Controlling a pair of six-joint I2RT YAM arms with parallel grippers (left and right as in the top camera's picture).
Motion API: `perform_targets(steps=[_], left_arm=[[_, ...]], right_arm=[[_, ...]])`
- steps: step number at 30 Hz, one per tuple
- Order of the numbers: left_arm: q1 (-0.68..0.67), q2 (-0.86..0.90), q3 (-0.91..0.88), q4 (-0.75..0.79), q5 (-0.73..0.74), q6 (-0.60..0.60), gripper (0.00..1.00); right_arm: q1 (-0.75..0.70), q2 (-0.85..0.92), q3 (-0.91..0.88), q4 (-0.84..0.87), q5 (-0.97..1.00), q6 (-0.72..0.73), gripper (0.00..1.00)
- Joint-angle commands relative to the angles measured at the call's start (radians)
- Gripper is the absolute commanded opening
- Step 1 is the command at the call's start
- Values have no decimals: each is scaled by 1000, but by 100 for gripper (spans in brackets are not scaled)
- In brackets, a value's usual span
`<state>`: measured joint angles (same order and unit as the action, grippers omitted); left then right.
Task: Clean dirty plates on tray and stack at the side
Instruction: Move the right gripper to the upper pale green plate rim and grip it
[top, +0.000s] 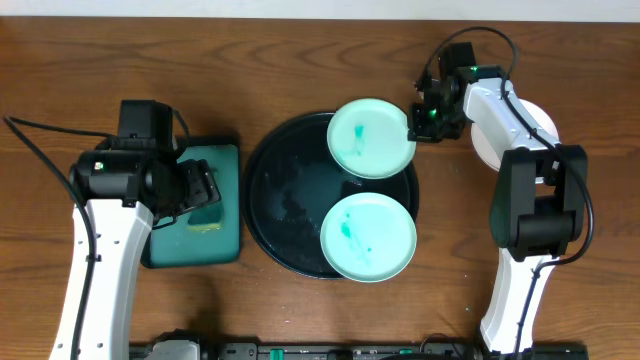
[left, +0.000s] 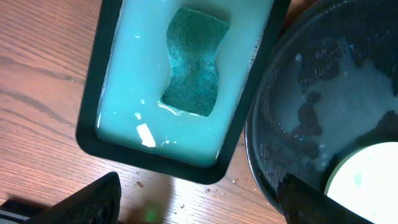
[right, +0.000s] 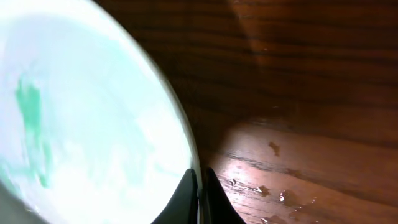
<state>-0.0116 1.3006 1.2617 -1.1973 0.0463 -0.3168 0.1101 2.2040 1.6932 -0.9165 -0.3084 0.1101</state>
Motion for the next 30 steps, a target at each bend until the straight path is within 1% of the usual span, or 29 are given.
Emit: perform_targets(steps=[1, 5, 11, 14, 21, 26, 28, 29, 30], left_arm=[[-3, 0, -1, -3, -5, 6, 81], [-3, 0, -1, -2, -5, 6, 81], [-3, 0, -1, -3, -5, 6, 81], [-3, 0, -1, -2, -5, 6, 81], [-3, 0, -1, -2, -4, 5, 81], [-3, 0, -1, 3, -5, 6, 81], [-3, 5, -1, 28, -8, 10, 79], [-3, 12, -1, 44, -18, 10, 73], [-3, 21, -1, 58, -37, 10, 70]], right_arm=[[11, 1, -3, -14, 10, 33, 1], [20, -5, -3, -40, -45, 31, 1], [71, -21, -3, -75, -121, 40, 2], [108, -22, -3, -68, -122, 87, 2], [178, -18, -3, 8, -92, 186, 1], [203, 12, -3, 8, -85, 183, 1], [211, 26, -3, 10, -84, 165, 1], [214, 35, -3, 13, -84, 158, 1], [217, 36, -3, 12, -85, 155, 1]])
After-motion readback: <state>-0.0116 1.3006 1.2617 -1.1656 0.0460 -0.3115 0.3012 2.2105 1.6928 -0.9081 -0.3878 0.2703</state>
